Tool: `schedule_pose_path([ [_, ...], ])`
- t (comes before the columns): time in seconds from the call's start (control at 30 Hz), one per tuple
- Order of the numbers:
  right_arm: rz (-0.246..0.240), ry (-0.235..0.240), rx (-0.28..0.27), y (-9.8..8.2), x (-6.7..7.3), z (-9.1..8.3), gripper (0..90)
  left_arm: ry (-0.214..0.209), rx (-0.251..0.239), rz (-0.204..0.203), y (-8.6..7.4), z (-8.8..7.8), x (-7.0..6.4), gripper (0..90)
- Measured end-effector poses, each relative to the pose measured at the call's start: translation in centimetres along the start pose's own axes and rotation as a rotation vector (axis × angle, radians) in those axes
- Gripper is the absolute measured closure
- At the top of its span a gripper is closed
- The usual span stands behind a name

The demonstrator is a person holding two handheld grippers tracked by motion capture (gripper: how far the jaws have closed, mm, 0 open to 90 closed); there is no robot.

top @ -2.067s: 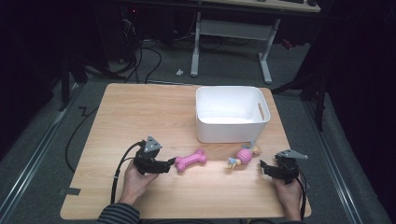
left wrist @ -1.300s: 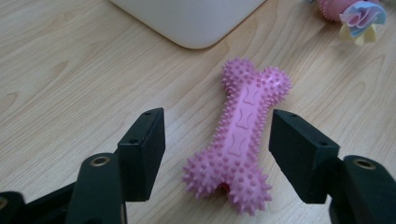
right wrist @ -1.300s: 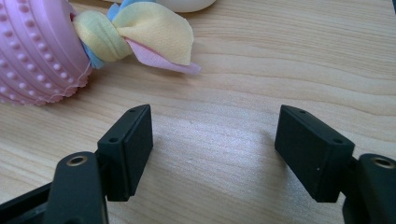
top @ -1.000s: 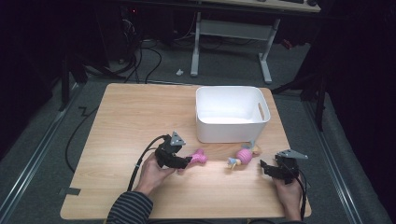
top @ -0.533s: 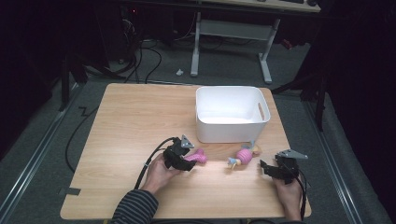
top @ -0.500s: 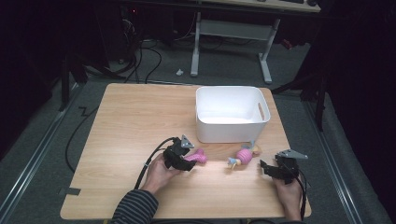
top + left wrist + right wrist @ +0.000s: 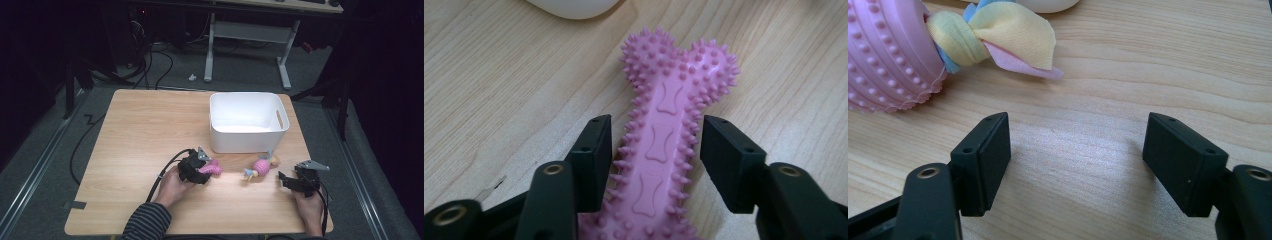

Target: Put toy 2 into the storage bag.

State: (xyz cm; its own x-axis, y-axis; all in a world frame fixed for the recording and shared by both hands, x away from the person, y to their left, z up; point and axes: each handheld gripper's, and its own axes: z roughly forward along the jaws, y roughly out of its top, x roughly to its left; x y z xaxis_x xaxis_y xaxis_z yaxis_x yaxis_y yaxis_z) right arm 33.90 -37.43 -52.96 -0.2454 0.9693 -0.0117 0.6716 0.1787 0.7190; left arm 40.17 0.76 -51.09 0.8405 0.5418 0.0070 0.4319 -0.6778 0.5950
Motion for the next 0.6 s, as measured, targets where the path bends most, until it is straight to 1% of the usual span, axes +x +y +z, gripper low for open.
schedule_pose_path([
  [0.07, 0.0, -0.001, 0.0, 0.0, 0.01, 0.0, 27.6, 0.007, 0.004, 0.005, 0.0, 0.04, -0.02, 48.5],
  [0.2, 0.0, -0.001, 0.0, 0.0, 0.01, 0.0, 27.5, 0.003, 0.005, 0.003, -0.02, 0.05, 0.07, 50.2],
  [0.23, 0.0, -0.001, 0.0, 0.0, 0.02, 0.0, 27.5, 0.004, 0.007, 0.01, -0.02, 0.02, 0.03, 50.9],
  [0.43, 0.0, -0.001, 0.001, 0.0, 0.03, 0.0, 27.5, -0.016, 0.004, 0.001, -0.06, -0.08, 0.29, 55.2],
  [0.6, -0.006, -0.001, 0.0, 0.0, 0.05, 0.01, 27.5, -0.017, 0.008, 0.005, -0.07, -0.15, 0.22, 57.3],
])
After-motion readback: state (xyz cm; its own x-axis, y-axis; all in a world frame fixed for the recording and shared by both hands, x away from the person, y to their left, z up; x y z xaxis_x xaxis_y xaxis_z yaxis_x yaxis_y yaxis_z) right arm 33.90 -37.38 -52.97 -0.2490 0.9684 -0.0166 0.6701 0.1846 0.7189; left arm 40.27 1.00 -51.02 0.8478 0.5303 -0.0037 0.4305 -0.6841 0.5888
